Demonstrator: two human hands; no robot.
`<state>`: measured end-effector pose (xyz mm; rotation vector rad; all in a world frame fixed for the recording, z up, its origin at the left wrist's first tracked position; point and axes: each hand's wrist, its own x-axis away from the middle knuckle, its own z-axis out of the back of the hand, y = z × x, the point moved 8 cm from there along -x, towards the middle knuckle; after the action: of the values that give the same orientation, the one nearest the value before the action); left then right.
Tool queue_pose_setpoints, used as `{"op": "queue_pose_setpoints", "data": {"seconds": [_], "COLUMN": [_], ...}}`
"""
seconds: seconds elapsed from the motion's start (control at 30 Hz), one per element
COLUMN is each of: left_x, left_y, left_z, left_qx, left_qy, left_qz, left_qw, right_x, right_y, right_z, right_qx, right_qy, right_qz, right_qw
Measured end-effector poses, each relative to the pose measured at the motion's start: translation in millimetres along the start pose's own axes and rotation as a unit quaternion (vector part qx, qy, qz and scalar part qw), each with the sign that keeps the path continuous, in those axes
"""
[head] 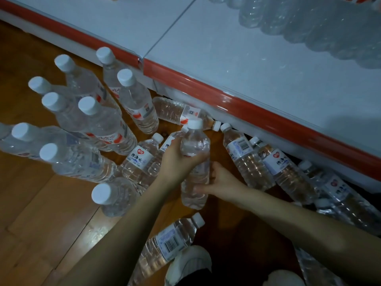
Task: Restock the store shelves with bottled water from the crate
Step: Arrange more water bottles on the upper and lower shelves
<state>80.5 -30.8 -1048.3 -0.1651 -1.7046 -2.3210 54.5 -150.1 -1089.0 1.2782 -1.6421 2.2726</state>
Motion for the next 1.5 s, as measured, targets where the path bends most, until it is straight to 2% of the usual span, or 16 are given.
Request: {"op": "queue_pose_setpoints", "data": {"seconds": [0.07, 0.13, 0.37, 0.5, 0.7, 0.87, 0.97, 1.13, 1.37, 1.5], "left_x": [1.2, 2.0, 6.5, 14.0, 22.3, 26.7, 26.4, 26.6, 37.6, 44.6], "left_y": [8.4, 14.2, 10.6, 17.9, 39.3, 51.8, 62.1, 98.5, 181.5, 241.1], "left_z": [-1.7, -1.3, 4.5, 0.7, -8.1, -5.6, -1.5, 11.4, 29.8, 40.5], "left_qx": [0.051, 0.091, 0.264, 0.276, 0.262, 0.263, 0.253, 0.245, 0.241, 0.23], "left_qy": [0.009, 0.013, -0.018, -0.077, -0.17, -0.172, -0.175, -0.165, -0.158, -0.155], "left_qz": [0.005, 0.016, 0.101, 0.096, 0.048, 0.032, 0.025, 0.0, -0.051, -0.116], "left_qw": [0.999, 0.996, 0.959, 0.953, 0.949, 0.949, 0.951, 0.955, 0.956, 0.954], "right_x": [0.4, 2.0, 10.9, 18.9, 27.4, 35.7, 44.0, 67.4, 130.4, 174.9], "right_y": [-5.8, -11.2, -34.0, -50.9, -73.7, -88.6, -101.7, -139.5, -207.2, -248.8], "right_z": [11.0, 19.8, 33.1, 37.2, 43.6, 49.8, 56.7, 71.2, 92.4, 106.7], "right_qx": [0.017, 0.017, -0.08, -0.119, -0.097, -0.036, -0.014, 0.019, 0.072, 0.068], "right_qy": [0.055, 0.073, -0.015, -0.058, -0.08, -0.111, -0.093, -0.013, 0.064, 0.101], "right_qz": [0.029, 0.048, 0.056, 0.08, 0.112, 0.113, 0.125, 0.169, 0.231, 0.271], "right_qw": [0.998, 0.996, 0.995, 0.988, 0.986, 0.987, 0.988, 0.985, 0.968, 0.955]}}
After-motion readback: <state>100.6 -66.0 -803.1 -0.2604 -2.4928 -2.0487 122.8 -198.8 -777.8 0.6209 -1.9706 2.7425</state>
